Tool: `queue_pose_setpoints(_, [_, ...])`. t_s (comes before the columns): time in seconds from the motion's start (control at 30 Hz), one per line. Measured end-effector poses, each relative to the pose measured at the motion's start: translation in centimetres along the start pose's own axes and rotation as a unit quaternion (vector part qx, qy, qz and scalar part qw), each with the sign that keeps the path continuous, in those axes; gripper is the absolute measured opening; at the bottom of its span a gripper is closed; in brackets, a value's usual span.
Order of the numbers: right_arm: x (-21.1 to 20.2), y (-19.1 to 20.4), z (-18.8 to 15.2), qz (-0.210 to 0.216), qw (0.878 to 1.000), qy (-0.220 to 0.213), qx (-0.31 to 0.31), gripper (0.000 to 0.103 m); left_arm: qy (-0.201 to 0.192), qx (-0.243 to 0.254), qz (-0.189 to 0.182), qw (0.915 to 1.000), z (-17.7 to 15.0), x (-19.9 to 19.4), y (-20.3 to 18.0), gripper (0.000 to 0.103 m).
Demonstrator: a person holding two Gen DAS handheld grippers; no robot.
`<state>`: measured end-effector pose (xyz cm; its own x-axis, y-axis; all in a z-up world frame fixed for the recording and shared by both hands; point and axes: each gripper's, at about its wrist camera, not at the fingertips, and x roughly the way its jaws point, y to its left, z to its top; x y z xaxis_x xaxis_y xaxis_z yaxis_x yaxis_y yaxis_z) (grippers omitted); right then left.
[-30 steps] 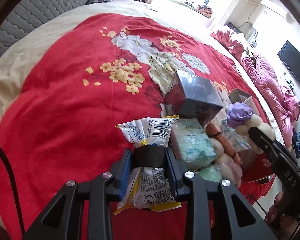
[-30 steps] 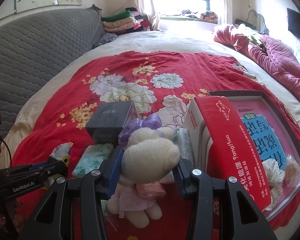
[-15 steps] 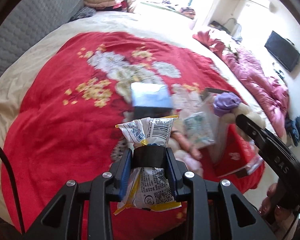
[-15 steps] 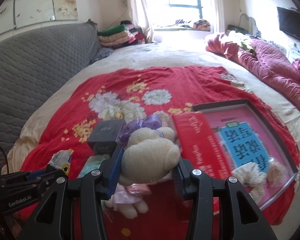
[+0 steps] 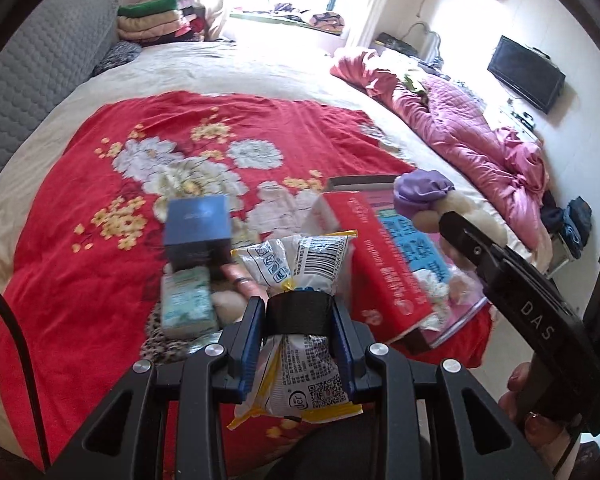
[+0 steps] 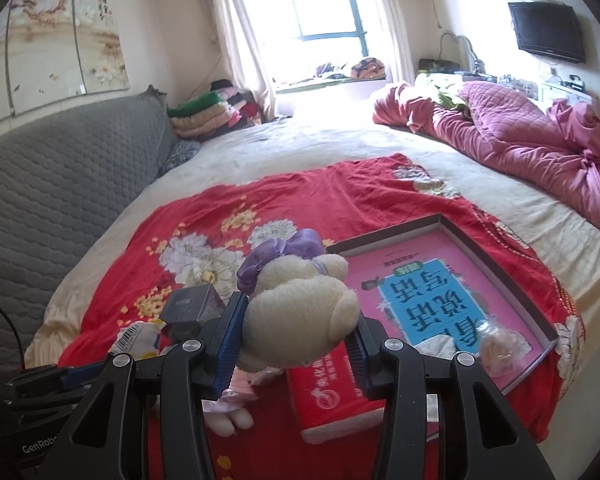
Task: Organize soft objects
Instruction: 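Lift and carry the snack packet with the left gripper while the right gripper carries the bear toward the tray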
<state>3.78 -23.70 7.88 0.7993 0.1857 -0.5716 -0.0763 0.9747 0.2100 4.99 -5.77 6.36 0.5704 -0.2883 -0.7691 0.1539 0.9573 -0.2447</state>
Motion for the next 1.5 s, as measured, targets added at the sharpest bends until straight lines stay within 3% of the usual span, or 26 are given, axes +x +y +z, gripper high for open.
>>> queue_pose_setpoints(0.87, [-6.4, -12.0, 1.9, -0.057, 0.992, -0.065, 0.09, 0.048, 0.008, 0.133, -0.02, 0.9908, 2.1, 2.2, -14.2, 0.033])
queue_pose_setpoints(1.5, [-6.3, -18.6, 1.4, -0.101, 0.983, -0.067, 0.14, 0.048, 0.051, 0.177, -0.027, 0.9825, 2.3, 8.6, -19.5, 0.033])
